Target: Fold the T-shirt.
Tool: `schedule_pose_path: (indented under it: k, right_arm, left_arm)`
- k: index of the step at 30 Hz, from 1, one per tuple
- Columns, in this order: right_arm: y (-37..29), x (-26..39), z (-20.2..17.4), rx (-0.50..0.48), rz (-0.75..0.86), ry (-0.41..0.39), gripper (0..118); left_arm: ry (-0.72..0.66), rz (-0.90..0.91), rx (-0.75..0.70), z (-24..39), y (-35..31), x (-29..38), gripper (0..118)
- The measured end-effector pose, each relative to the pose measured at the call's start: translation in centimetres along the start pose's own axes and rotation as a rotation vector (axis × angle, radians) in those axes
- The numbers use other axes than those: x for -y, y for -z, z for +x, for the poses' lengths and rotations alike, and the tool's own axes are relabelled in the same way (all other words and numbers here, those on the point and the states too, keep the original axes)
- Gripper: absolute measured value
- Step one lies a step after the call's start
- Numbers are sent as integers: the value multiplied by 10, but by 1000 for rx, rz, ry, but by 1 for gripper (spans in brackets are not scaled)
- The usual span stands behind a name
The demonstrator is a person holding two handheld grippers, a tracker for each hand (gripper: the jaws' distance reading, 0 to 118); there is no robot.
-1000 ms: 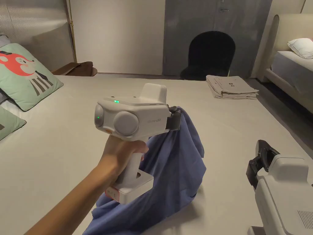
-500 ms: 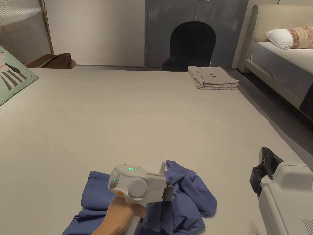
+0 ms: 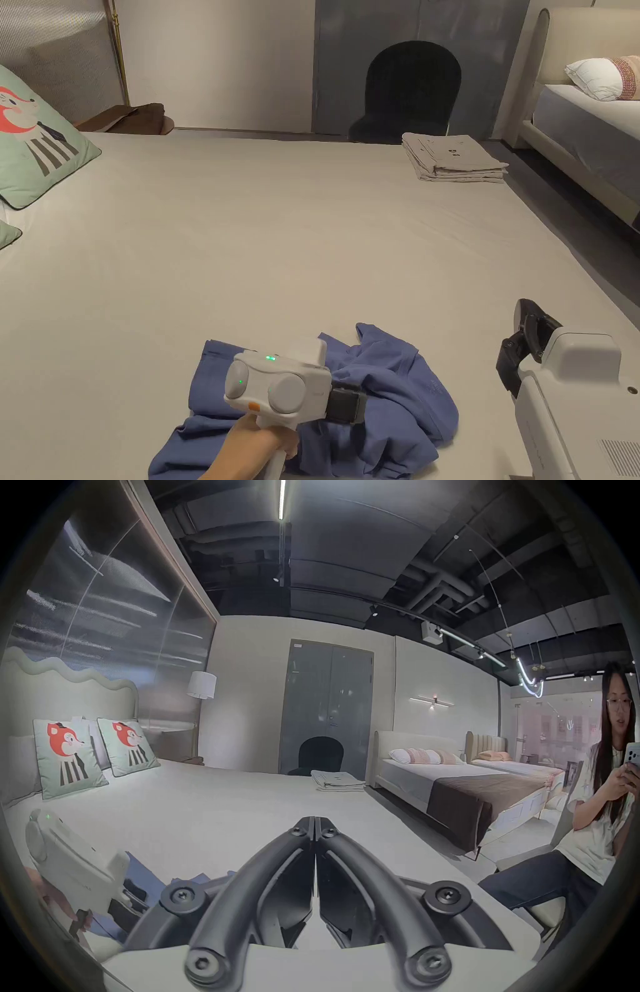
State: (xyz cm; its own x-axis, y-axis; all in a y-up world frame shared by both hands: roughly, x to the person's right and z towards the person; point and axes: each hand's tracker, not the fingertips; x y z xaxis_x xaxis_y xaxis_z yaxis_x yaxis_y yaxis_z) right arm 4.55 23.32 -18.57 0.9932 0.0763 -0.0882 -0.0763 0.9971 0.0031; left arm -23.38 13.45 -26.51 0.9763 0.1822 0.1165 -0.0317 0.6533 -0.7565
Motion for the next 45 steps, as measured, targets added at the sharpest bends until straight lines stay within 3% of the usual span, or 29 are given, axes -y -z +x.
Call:
schedule_pose_path:
  k: [3, 7, 14, 21, 22, 23, 25, 28, 29, 35, 45]
  right_arm:
    - [-1, -6, -3, -5, 11, 1, 0]
    - [-3, -15, -9, -15, 32, 12, 0]
    - [-3, -28, -25, -41, 61, 13, 0]
    - [-2, -33, -40, -67, 78, 16, 0]
    - [-2, -33, -41, -71, 80, 17, 0]
    - [-2, -34, -43, -76, 82, 17, 0]
    - [-1, -35, -45, -84, 85, 17, 0]
    - [0, -34, -48, -95, 83, 13, 0]
    - [1, -34, -49, -96, 82, 11, 0]
    - [0, -33, -50, -103, 78, 14, 0]
    - [2, -22, -46, -102, 52, 12, 0]
  left_arm:
    - [-37, 93, 41, -9, -34, -13, 109]
    - [-38, 297, -15, -20, -92, -26, 109]
    - [9, 658, -236, -49, -168, -27, 109]
    - [78, 772, -443, -76, -195, -7, 107]
    - [77, 781, -456, -79, -197, -4, 104]
    - [89, 792, -458, -82, -198, 0, 93]
    - [98, 784, -473, -87, -199, 3, 65]
    - [84, 772, -468, -94, -200, 6, 5]
    - [70, 767, -466, -96, -200, 7, 0]
    - [42, 709, -448, -102, -198, 7, 0]
    - [-122, 214, -280, -123, -141, 45, 0]
